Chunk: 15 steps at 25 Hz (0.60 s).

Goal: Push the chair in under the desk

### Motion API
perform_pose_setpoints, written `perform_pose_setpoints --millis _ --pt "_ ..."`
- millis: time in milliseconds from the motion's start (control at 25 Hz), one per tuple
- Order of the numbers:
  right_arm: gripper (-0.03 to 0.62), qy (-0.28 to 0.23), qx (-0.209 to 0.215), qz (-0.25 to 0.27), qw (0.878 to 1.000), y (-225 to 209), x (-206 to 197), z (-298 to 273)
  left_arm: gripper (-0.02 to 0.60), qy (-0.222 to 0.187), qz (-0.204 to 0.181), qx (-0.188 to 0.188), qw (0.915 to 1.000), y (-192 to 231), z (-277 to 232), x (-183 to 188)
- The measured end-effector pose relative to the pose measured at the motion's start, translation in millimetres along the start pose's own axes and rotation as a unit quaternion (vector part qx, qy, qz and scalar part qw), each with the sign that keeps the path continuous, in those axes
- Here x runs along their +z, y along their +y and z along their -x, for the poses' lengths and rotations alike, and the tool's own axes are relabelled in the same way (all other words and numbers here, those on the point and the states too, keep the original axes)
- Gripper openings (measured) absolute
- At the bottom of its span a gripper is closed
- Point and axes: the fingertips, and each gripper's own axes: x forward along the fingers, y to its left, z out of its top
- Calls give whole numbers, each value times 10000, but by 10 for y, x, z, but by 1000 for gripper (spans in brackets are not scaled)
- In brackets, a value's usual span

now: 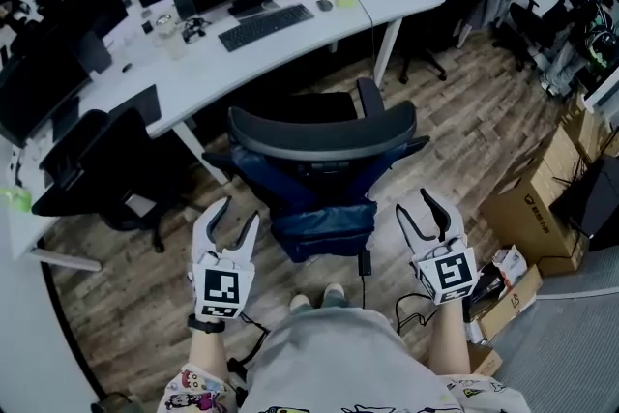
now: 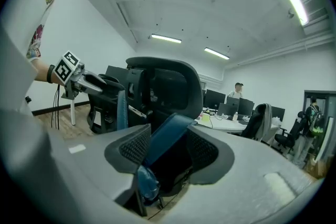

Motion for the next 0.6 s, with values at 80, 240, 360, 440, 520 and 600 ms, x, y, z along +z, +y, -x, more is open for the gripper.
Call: perform_pose_setpoints --millis 80,240,360,440,520,600 --pt "213 -19 71 92 9999 -56 5 -63 222 103 -182 11 9998 29 -70 -25" --pt "233 128 224 361 9990 -193 -65 -195 257 342 -604 5 9976 72 -215 -102" --pt "247 274 307 750 9963 -291 -116 -318 280 490 -972 37 9941 162 -314 -150" --pt "264 391 357 1071 9928 -352 -172 -395 294 573 -1234 42 9907 228 -383 -172" --pt "268 483 409 1316 9893 -410 -224 -468 302 633 -1463 20 9872 287 -446 -184" --pt "276 548 476 1470 9865 -472 -261 -535 310 681 -1603 -5 9847 328 -511 -192"
